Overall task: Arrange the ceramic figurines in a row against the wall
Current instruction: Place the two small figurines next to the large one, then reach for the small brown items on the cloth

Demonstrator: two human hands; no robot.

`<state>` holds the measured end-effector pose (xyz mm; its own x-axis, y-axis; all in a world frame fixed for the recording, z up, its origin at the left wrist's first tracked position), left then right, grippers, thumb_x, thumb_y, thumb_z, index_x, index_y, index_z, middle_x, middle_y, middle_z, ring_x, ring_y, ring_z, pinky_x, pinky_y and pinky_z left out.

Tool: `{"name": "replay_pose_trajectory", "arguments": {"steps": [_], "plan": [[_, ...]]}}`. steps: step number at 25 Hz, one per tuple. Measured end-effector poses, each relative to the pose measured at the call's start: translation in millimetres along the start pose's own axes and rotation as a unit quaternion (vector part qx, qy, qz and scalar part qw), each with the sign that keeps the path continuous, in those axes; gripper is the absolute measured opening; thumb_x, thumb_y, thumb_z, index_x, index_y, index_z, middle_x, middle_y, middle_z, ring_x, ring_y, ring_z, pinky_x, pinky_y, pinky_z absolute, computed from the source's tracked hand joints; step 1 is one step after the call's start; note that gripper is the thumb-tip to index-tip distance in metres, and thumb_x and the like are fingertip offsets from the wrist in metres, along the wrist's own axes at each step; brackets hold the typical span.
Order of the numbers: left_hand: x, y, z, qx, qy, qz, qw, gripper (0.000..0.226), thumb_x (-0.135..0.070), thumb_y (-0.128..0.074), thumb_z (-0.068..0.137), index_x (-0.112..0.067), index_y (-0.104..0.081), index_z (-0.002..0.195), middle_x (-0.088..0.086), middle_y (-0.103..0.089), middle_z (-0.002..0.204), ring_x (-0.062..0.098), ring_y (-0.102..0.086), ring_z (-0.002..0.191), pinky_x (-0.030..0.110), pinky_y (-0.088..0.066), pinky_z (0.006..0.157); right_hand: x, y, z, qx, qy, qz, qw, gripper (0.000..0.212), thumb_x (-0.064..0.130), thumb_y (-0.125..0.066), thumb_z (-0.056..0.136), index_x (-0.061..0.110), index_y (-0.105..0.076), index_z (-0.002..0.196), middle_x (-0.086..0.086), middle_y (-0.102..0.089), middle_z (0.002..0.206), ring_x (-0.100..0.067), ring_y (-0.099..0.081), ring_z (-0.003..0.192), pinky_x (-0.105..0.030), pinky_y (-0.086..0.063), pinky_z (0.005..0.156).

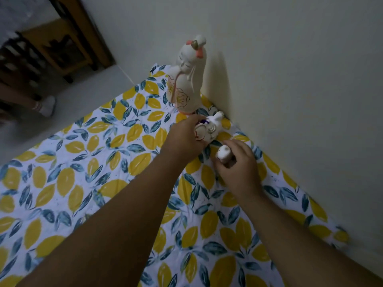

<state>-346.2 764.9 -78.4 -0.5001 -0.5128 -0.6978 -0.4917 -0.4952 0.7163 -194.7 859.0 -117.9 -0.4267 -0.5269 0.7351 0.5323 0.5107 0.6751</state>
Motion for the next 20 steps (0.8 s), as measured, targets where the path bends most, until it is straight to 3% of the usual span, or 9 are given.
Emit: {"name": "replay_pose_trajectory", "arguments": {"steps": [2,5,6,8,10,12,15,17,20], "plan": [[0.9,-0.6,-2.5,-0.002,0.000,0.000,1.000,0.057,-0.021,-0.086,0.072,-0.018,-0.062,0.123,0.006,-0.073,0.111,0.026,-0.067,0.100,0.026,-0.048,0.073,-3.5,1.8,-14.6,0.005,0.001,0.004,1.000,0.049,0.015,-0.084,0.081,0.004,-0.067,0.126,-0.018,-0.059,0.133,-0.036,-0.056,0.124,-0.038,-0.054,0.095],[2.6,-2.8,-4.2,-0.009,0.000,-0.002,1.000,0.058,-0.021,-0.086,0.070,-0.019,-0.063,0.124,0.006,-0.073,0.110,0.026,-0.067,0.099,0.024,-0.046,0.074,-11.8,1.5,-27.9,0.006,-0.011,0.025,1.000,0.050,0.013,-0.086,0.080,0.006,-0.066,0.126,-0.015,-0.056,0.137,-0.028,-0.057,0.123,-0.007,-0.046,0.089],[2.9,-3.6,-4.3,-0.006,0.004,-0.002,1.000,0.060,-0.021,-0.087,0.069,-0.019,-0.062,0.124,0.006,-0.073,0.111,0.026,-0.067,0.099,0.025,-0.047,0.074,-13.0,1.7,-28.3,0.006,-0.013,0.031,0.999,0.050,0.013,-0.086,0.081,0.007,-0.066,0.127,-0.014,-0.055,0.138,-0.027,-0.056,0.124,-0.006,-0.047,0.088],[3.8,-2.5,-4.2,-0.004,0.015,-0.007,1.000,0.065,-0.020,-0.087,0.068,-0.019,-0.060,0.127,0.005,-0.071,0.114,0.025,-0.066,0.102,0.025,-0.048,0.075,-11.7,1.0,-26.4,0.013,-0.017,0.041,0.999,0.051,0.016,-0.085,0.082,0.010,-0.064,0.129,-0.012,-0.053,0.140,-0.027,-0.053,0.128,-0.026,-0.055,0.094],[3.6,2.3,-10.1,-0.005,0.024,-0.017,1.000,0.079,-0.021,-0.088,0.067,-0.021,-0.052,0.137,0.003,-0.068,0.120,0.022,-0.063,0.105,0.026,-0.046,0.075,-6.4,1.7,-27.6,0.021,-0.022,0.033,0.999,0.058,0.026,-0.082,0.085,0.013,-0.059,0.136,-0.011,-0.049,0.147,-0.029,-0.044,0.138,-0.044,-0.052,0.102],[3.5,10.9,-27.9,-0.012,0.027,-0.017,0.999,0.088,-0.027,-0.087,0.070,-0.021,-0.043,0.146,0.005,-0.061,0.132,0.022,-0.058,0.115,0.031,-0.048,0.083,6.0,6.9,-32.7,0.017,-0.008,-0.010,1.000,0.067,0.041,-0.075,0.088,0.014,-0.051,0.145,-0.009,-0.042,0.157,-0.027,-0.031,0.148,-0.046,-0.040,0.113],[11.3,33.3,-80.6,-0.039,0.048,0.029,0.998,0.068,-0.034,-0.072,0.088,-0.016,-0.043,0.147,0.010,-0.049,0.149,0.028,-0.039,0.139,0.042,-0.037,0.107,45.6,10.0,-49.2,0.029,0.067,-0.102,0.992,0.066,0.049,-0.060,0.096,0.013,-0.045,0.150,-0.008,-0.039,0.161,-0.026,-0.024,0.152,-0.046,-0.027,0.121],[22.3,53.4,-132.5,-0.049,0.066,0.063,0.995,0.062,-0.037,-0.063,0.095,-0.015,-0.041,0.149,0.010,-0.043,0.154,0.029,-0.026,0.147,0.048,-0.026,0.116,81.1,-5.0,-73.5,0.076,0.118,-0.119,0.983,0.062,0.047,-0.053,0.100,0.015,-0.043,0.152,-0.005,-0.036,0.162,-0.024,-0.022,0.153,-0.047,-0.024,0.122],[38.6,89.1,-211.5,-0.089,0.078,0.105,0.987,0.061,-0.035,-0.059,0.097,-0.010,-0.040,0.149,0.012,-0.041,0.155,0.032,-0.022,0.148,0.048,-0.015,0.120,125.8,-41.6,-119.0,0.158,0.160,-0.136,0.965,0.061,0.048,-0.046,0.103,0.021,-0.034,0.156,0.003,-0.028,0.166,-0.017,-0.014,0.155,-0.044,-0.014,0.125]]}}
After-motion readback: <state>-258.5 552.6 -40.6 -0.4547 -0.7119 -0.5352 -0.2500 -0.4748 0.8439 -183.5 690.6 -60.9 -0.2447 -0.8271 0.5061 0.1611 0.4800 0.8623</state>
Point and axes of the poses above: each hand's wrist, its own z-axis towards the middle knuckle, its own y-axis out of the back of the hand, x = y × z, the point moved 8 cm from there along z, towards the middle knuckle
